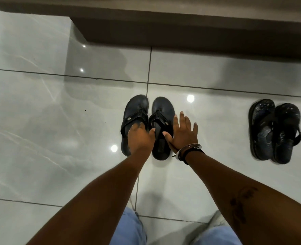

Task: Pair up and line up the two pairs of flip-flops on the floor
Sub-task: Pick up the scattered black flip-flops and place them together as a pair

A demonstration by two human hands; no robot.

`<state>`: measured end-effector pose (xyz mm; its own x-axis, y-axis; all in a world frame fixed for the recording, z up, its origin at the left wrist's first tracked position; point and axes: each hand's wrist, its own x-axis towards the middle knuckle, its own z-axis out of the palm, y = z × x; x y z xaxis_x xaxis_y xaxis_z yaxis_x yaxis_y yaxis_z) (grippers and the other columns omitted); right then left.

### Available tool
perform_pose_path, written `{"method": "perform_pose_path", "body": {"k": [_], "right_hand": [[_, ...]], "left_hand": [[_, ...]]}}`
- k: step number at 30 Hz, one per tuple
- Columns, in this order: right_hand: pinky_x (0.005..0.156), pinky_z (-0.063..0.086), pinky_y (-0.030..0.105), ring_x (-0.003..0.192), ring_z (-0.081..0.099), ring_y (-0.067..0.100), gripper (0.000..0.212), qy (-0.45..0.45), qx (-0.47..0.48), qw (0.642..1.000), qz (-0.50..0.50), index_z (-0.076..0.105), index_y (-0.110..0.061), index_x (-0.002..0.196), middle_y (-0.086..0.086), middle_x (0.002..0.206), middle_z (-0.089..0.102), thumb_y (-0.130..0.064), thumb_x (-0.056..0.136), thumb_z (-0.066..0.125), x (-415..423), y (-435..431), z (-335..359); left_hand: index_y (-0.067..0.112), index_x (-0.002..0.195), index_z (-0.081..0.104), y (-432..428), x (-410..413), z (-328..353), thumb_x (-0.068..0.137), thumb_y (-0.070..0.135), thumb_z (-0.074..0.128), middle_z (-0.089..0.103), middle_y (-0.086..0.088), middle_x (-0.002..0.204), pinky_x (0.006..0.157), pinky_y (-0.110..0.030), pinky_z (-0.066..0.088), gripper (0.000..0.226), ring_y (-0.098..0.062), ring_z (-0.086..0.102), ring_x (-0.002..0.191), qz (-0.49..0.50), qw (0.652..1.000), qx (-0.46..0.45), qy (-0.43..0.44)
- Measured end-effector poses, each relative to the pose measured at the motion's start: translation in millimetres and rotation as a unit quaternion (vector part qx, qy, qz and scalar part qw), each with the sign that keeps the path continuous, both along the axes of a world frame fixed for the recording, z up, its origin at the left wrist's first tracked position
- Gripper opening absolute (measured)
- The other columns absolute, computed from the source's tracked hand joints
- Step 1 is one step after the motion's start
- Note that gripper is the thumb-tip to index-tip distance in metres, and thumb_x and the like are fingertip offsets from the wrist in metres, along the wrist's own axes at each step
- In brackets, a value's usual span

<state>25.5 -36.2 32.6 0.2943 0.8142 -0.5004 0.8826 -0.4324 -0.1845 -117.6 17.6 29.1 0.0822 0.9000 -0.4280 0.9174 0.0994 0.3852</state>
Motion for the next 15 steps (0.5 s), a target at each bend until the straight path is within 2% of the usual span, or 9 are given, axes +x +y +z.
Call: {"method": "perform_pose_path", "body": {"k": [6, 10, 15], "right_hand": [[0.118, 0.011, 0.058, 0.149, 0.014, 0.03, 0.075, -0.03, 0.0, 1.0, 0.001, 0.016, -0.013, 0.152, 0.012, 0.163, 0.009, -0.058, 0.094, 0.032, 29.7, -12.1, -46.0], [0.119, 0.009, 0.057, 0.15, 0.01, 0.028, 0.075, -0.024, -0.052, 0.998, -0.012, 0.012, -0.015, 0.153, 0.009, 0.164, 0.004, -0.06, 0.095, 0.025, 50.6, -32.3, -65.5], [0.119, 0.007, 0.058, 0.151, 0.005, 0.026, 0.078, 0.001, -0.1, 0.995, 0.024, 0.008, -0.018, 0.153, 0.004, 0.164, 0.0, -0.066, 0.092, 0.019, 50.0, -54.6, -80.8]], "left_hand": [[0.002, 0.113, 0.066, -3.3, 23.4, -39.5, 0.093, 0.038, 0.054, 0.058, -0.02, 0.121, 0.1, -0.045, 0.045, 0.042, -0.036, 0.055, 0.114, 0.057, 0.997, -0.021, 0.05], [-0.002, 0.108, 0.068, -2.0, 32.3, -54.3, 0.094, 0.023, 0.055, 0.059, -0.02, 0.119, 0.098, -0.046, 0.047, 0.031, -0.036, 0.057, 0.111, 0.1, 0.994, 0.003, 0.036], [-0.005, 0.095, 0.07, 11.2, 32.5, -62.9, 0.089, 0.019, 0.058, 0.063, -0.02, 0.109, 0.09, -0.048, 0.053, 0.028, -0.035, 0.062, 0.101, 0.12, 0.993, -0.008, 0.009]]}}
